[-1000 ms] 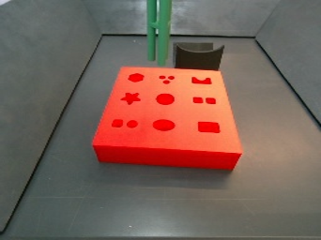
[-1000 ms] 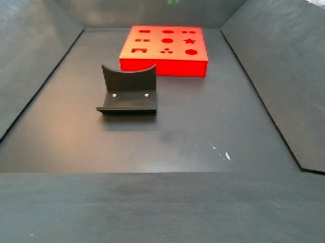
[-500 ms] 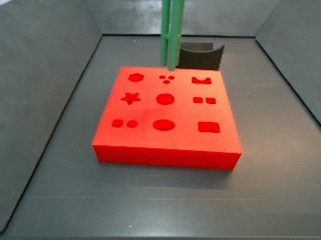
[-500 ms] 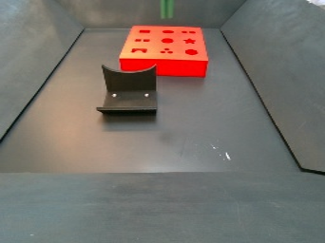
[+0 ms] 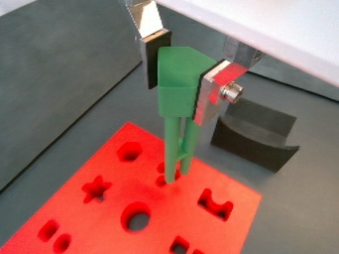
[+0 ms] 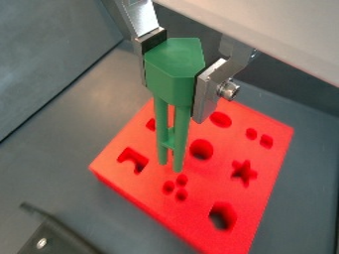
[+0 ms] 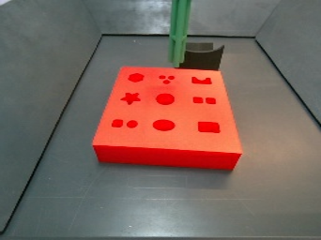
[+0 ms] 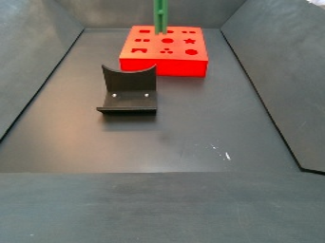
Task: Insert the 3 prong object.
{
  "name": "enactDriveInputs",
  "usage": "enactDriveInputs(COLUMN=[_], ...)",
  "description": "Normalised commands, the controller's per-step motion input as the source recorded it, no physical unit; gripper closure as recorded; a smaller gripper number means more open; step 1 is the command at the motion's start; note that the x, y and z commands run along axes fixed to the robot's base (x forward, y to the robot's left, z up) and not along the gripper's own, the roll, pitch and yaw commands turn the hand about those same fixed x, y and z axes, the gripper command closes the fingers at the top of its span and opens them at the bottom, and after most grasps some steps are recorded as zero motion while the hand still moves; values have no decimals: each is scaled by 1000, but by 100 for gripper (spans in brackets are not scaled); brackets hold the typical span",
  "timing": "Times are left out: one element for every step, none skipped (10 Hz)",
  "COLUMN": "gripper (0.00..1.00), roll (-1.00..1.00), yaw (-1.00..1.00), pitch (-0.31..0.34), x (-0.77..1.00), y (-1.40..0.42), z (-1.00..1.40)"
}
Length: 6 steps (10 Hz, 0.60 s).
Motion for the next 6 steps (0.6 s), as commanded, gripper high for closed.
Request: enactDriveInputs(gripper=[100, 100, 100, 100, 100, 100], roll=[0, 0, 0, 0, 0, 0], yaw=[-306, -471, -417, -334, -234, -157], pitch=[-123, -113, -119, -101, -74, -69], x=[0, 3, 0, 0, -63, -154], y=[9, 0, 0, 31, 80, 120], z=[-277, -329, -251, -154, -94, -54])
